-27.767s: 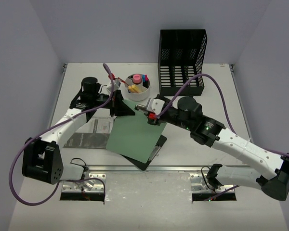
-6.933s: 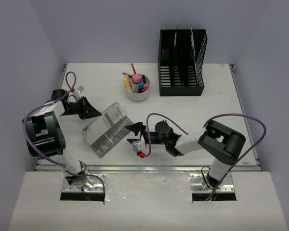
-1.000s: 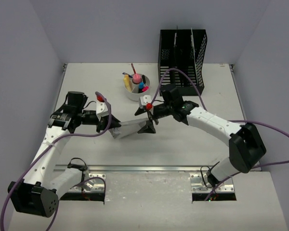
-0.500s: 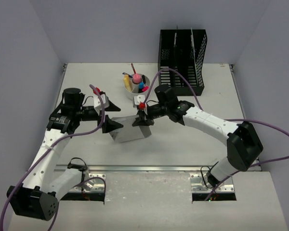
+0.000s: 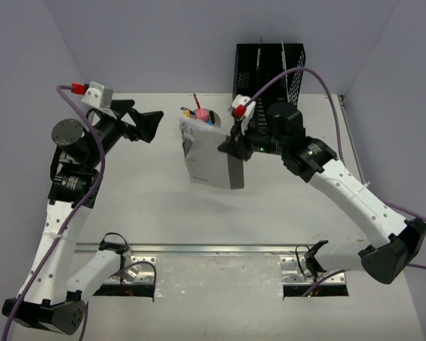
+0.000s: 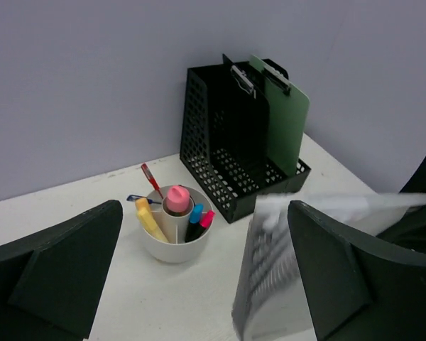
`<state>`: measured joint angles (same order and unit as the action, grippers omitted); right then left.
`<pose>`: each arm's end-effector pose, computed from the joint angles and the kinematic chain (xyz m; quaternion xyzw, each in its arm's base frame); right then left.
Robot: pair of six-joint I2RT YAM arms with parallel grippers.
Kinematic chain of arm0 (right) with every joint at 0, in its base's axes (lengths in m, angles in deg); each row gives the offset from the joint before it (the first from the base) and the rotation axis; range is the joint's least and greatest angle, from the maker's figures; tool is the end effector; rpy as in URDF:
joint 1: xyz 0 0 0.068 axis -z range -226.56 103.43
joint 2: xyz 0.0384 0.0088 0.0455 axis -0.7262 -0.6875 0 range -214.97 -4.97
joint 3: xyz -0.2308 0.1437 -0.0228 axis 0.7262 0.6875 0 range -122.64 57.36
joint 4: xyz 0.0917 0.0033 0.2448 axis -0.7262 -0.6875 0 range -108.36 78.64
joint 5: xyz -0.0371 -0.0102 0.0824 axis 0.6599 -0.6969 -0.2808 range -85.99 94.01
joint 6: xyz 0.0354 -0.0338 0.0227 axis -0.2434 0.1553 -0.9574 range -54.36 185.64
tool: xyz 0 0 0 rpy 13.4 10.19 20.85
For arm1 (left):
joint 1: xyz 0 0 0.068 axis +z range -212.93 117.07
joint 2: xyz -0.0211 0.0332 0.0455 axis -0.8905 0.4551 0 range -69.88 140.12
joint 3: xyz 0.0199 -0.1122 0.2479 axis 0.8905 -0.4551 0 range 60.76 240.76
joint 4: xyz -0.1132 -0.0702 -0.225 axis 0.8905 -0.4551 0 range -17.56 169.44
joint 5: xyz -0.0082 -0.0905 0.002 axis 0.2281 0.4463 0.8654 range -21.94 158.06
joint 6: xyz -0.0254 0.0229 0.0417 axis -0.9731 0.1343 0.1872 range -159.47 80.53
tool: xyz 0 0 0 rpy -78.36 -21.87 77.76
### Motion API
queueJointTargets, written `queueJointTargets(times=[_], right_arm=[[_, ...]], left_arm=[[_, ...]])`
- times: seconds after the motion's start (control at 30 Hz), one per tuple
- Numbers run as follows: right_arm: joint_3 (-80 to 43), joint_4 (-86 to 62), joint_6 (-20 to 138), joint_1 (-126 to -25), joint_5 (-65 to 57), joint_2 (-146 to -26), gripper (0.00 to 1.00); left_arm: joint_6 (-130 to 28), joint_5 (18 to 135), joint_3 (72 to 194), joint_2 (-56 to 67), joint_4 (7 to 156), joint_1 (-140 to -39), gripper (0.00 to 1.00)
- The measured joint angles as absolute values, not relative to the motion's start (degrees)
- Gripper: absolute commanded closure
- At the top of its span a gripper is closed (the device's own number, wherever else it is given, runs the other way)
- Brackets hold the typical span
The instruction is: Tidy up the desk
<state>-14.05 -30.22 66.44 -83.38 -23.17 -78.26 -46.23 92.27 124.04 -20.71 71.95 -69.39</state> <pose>0.2223 0.1867 0.3808 -0.3842 0.7140 0.3547 0.4656 0.1733 -0.0342 0.4435 0.1549 0.6507 -0.2226 0.7093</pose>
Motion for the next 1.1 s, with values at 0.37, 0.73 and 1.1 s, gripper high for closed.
queueJointTargets(times=[0.37,0.73,1.1], right_arm=[[-34.16,-17.15,58.25,-76.78,9.86,-86.2,0.99],[-55.34,3.55,67.16,-76.8,28.35,-107.62,0.99],[-61.29,14.24,75.69,-76.28,33.36,-120.91,0.99]], left_arm=[[-54.01,86.41,117.31,-21.76,72.81,-69.39,0.0],[-55.35,85.32,115.32,-22.57,73.42,-69.39,0.0],[-55.43,84.77,112.68,-22.9,73.66,-69.39,0.0]])
